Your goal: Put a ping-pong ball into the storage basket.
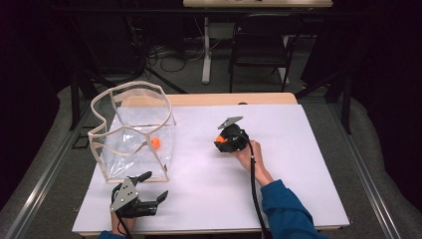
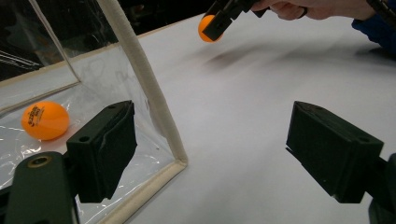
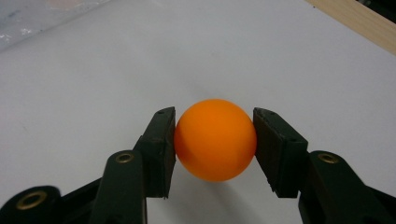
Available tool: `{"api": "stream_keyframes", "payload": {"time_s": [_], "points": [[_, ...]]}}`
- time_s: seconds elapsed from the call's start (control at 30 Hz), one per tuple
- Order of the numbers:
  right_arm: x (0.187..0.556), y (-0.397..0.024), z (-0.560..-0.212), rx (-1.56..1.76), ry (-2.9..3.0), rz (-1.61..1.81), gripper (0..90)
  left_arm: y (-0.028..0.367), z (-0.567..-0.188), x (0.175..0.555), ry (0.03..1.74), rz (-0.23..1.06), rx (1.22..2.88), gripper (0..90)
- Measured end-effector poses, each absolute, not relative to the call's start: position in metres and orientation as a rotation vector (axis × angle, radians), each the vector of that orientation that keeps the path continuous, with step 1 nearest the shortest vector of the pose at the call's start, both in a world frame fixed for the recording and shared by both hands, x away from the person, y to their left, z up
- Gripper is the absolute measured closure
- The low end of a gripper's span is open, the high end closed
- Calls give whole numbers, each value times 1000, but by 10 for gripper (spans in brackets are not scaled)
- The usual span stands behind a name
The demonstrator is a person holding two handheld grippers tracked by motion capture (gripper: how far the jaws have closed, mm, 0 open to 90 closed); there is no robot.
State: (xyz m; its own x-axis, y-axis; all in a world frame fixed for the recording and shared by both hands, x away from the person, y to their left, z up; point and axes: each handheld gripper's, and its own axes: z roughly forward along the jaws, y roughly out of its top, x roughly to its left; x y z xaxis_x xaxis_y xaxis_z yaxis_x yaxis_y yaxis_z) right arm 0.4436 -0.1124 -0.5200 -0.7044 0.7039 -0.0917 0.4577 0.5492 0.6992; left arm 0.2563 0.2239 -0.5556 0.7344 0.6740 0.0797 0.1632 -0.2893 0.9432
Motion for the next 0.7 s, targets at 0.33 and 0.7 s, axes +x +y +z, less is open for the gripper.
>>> {"api": "stream_keyframes", "payload": {"time_s": [0.33, 0.7], "points": [[437, -116, -510, 929, 2404, 960, 506, 224, -556, 256, 656, 576, 1827, 159], [432, -121, -501, 926, 2378, 994, 507, 224, -556, 257, 656, 581, 1828, 159]]}}
